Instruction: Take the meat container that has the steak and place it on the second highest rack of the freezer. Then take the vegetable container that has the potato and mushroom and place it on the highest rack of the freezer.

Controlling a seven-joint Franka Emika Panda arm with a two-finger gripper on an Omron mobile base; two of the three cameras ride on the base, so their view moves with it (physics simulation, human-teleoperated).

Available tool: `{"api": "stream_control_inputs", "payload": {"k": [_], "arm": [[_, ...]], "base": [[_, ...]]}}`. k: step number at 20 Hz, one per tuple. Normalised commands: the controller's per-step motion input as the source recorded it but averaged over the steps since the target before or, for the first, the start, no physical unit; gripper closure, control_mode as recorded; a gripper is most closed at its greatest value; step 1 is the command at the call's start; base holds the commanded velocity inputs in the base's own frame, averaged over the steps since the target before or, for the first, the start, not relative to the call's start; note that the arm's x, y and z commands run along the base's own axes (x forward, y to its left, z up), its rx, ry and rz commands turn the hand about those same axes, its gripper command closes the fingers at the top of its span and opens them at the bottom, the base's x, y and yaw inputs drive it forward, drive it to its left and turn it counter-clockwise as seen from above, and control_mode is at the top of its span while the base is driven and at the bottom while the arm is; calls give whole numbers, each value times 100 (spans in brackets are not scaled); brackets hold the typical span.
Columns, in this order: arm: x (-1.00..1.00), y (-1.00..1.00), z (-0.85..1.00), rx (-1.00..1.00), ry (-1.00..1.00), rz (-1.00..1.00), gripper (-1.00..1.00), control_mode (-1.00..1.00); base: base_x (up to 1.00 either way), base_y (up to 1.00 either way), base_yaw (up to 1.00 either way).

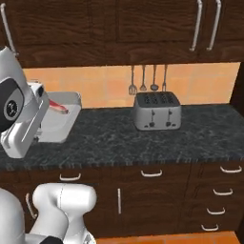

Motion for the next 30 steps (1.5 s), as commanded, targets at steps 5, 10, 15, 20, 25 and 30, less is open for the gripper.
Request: {"api": "stream_control_inputs", "payload": {"k": [5, 10, 15, 20, 25, 30], "arm": [[0, 0, 0, 0, 0, 0, 100, 100], [0, 0, 0, 0, 0, 0, 100, 100], [0, 0, 0, 0, 0, 0, 100, 100], [0, 0, 0, 0, 0, 0, 100, 100], [0, 0, 0, 0, 0, 0, 100, 100], [0, 0, 0, 0, 0, 0, 100, 100]], "base": [[0, -60, -71], [0, -76, -69], [1, -91, -62], [0, -90, -61], [17, -87, -55], [68, -50, -43]]}}
